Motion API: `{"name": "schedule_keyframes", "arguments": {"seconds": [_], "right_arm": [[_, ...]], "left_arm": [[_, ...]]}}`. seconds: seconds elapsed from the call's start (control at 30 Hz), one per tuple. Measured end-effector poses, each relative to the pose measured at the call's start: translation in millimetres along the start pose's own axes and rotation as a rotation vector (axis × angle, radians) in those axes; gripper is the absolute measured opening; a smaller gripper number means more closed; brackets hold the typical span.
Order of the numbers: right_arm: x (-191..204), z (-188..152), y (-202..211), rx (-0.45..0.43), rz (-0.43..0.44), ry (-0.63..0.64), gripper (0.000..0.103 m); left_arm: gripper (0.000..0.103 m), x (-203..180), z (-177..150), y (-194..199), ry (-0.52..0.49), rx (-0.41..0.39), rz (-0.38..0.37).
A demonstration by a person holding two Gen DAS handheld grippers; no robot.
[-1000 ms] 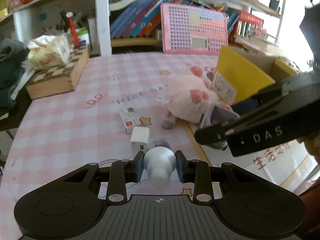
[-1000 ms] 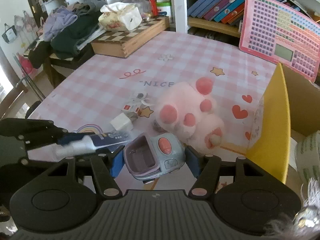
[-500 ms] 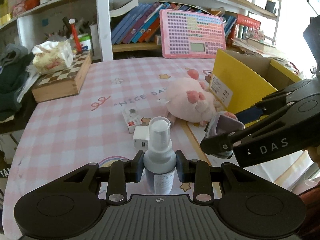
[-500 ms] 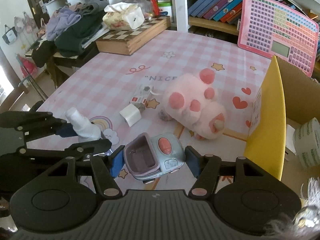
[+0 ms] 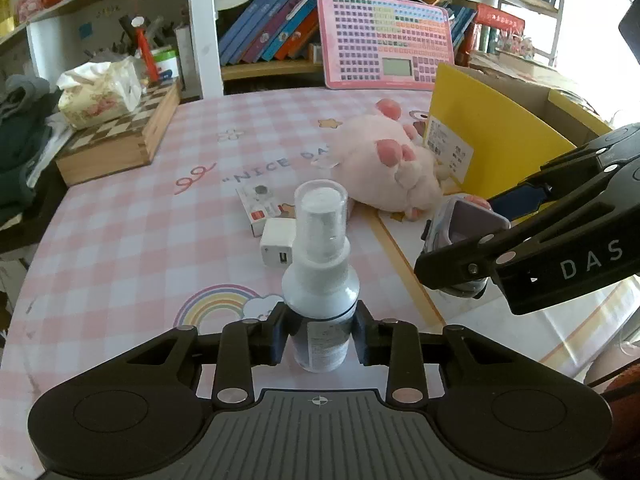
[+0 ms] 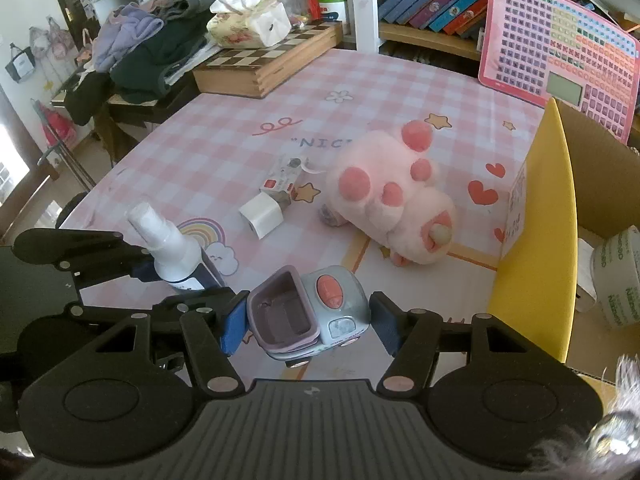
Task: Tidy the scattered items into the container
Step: 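Lift the toy car with the right tool while the left lifts the spray bottle, then carry the toy car and spray bottle over the yellow box with both tools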
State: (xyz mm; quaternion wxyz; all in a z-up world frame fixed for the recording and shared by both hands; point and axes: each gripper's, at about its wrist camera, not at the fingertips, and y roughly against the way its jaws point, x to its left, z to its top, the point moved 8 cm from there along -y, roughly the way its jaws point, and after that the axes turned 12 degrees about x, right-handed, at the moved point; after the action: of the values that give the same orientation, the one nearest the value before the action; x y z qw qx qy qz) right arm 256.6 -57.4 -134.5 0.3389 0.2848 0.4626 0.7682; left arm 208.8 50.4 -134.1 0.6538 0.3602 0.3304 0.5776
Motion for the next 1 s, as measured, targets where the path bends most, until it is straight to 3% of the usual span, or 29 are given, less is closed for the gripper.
{"name": "schedule_keyframes", "arguments": {"seconds": [0.53,1.0], "right_arm": [[14,-12,40,-0.085,-0.018,-0.021,0.061],[21,-68,96,-0.173,-0.054,-0.133,0.061]], "left_arm": [[0.032,0,5,68,-0.011,-0.132,-0.001],[0.032,-30,-18,122,-0.094,-0.197,-0.076]]}}
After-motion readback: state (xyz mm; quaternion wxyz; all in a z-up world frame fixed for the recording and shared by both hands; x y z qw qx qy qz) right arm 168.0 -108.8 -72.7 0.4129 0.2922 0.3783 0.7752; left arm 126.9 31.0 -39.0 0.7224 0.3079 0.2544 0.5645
